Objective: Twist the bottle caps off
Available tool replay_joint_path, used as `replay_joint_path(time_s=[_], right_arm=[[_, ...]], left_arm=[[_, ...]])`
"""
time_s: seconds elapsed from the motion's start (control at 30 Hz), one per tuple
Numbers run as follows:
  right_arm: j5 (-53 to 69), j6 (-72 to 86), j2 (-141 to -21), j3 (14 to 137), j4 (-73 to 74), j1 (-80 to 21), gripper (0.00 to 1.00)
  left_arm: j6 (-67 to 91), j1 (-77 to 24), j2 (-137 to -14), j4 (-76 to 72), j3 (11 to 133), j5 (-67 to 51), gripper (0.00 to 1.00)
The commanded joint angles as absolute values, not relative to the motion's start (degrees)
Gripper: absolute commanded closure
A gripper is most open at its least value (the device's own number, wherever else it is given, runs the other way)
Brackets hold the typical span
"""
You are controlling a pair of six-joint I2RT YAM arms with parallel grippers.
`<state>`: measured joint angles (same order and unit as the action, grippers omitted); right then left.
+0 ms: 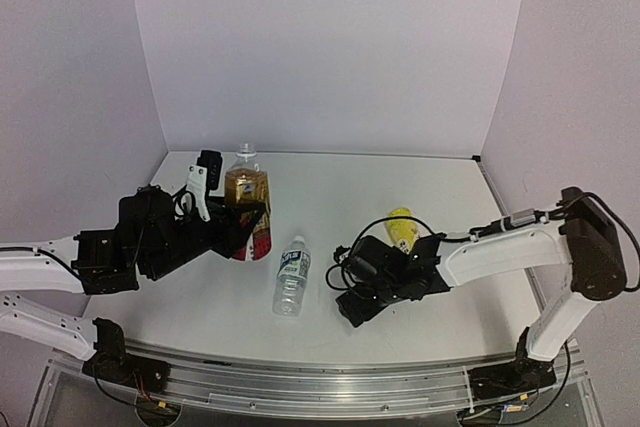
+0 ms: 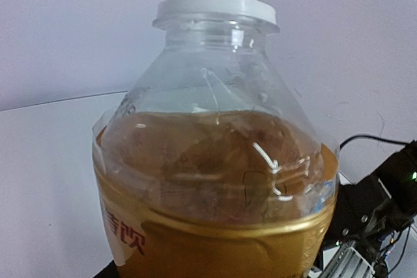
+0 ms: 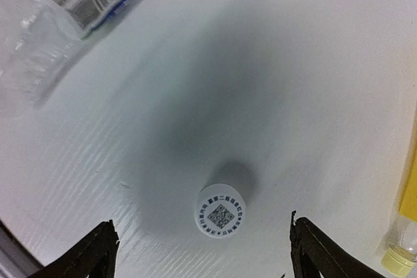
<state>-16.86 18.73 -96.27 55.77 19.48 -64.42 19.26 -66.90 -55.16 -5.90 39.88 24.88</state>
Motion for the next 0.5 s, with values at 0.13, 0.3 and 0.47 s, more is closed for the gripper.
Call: replay_joint_path(time_s=[0.13,0.3,0.47], right_arm=[[13.68,7.08,-71.80,56.52,18.36,-64.65,0.12],[24.09,7.77,-66.75,58.49,10.98,-64.66,0.12],[24.74,9.53,-67.19,60.29,3.20,-64.71,0.11]], left_arm=[[15.84,-66.88,-53.64,-8.79,41.04,-9.29,0.99],[16.52,-66.94,-53.84,-12.90,41.52,-22.12,0.96],[17.04,-66.94,-55.04,-13.94,42.65,-24.58,0.96]])
